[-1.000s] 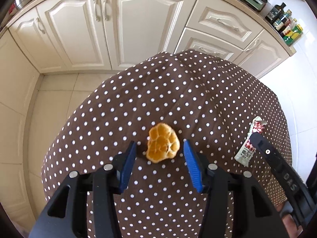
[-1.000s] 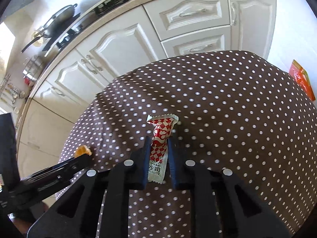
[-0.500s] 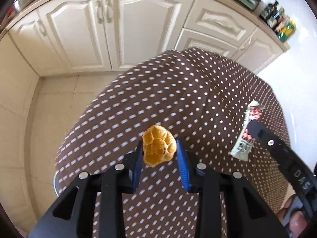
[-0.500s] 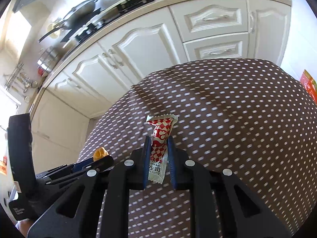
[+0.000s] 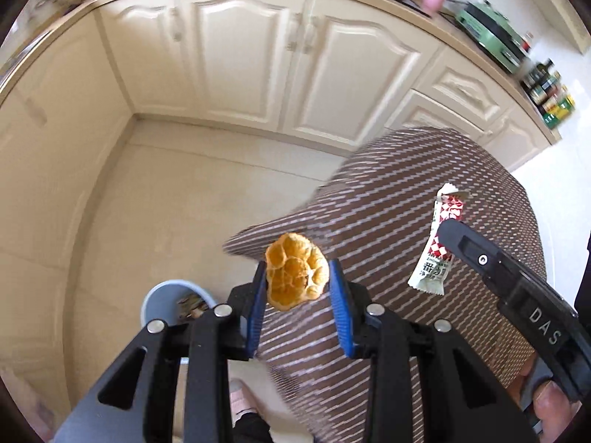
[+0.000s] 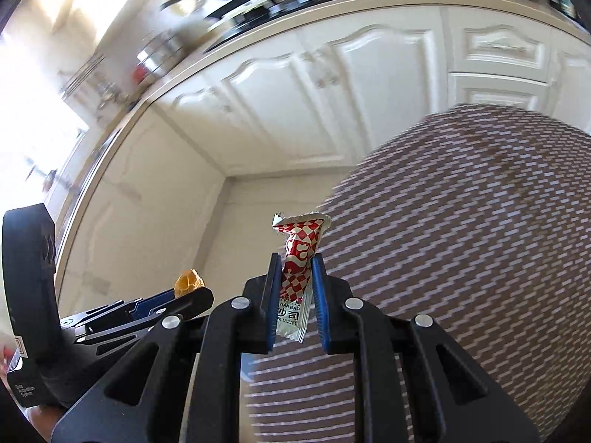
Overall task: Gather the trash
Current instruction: 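Carry bread piece and packet over the blue bin and open both tools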
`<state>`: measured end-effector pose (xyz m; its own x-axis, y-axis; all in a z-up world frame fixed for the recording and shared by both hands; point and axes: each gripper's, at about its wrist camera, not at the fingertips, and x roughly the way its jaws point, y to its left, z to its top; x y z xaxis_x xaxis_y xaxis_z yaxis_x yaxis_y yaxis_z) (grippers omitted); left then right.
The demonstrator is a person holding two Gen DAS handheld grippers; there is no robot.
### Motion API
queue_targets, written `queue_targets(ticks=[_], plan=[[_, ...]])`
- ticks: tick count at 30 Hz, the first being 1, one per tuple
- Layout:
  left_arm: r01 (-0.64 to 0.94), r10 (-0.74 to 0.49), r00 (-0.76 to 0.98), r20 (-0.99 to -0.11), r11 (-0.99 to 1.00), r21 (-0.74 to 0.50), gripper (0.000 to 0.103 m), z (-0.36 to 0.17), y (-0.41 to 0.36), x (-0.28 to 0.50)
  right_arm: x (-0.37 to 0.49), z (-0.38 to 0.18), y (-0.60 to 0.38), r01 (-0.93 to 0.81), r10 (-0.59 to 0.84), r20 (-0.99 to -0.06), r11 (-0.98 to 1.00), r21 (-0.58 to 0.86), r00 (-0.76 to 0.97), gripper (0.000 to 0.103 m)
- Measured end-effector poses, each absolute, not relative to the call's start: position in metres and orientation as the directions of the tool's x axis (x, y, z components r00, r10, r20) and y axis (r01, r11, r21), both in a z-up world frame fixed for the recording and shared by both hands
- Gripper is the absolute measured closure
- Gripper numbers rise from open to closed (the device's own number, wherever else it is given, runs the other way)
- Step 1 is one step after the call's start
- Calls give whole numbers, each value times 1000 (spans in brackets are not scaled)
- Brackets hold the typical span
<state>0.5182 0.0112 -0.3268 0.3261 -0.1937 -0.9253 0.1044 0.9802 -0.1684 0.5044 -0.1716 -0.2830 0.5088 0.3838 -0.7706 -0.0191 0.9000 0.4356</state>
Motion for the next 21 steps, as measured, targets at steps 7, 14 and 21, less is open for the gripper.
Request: queue_targets(ticks=[7,14,21], plan=[[5,-149,317,-937,988,-155,72,-328,118,488,491,-284,-76,-126,458,-774,883,451,437,88],[-45,-143,310,-940,985,-165,71,-327,182,468,478,-282,-16,-186,478,-782,878,442,399,87],[-108,-163,294,-942,973,-202,59,-327,221,460,466,-276,15,-204,466,-792,885,419,395,87]])
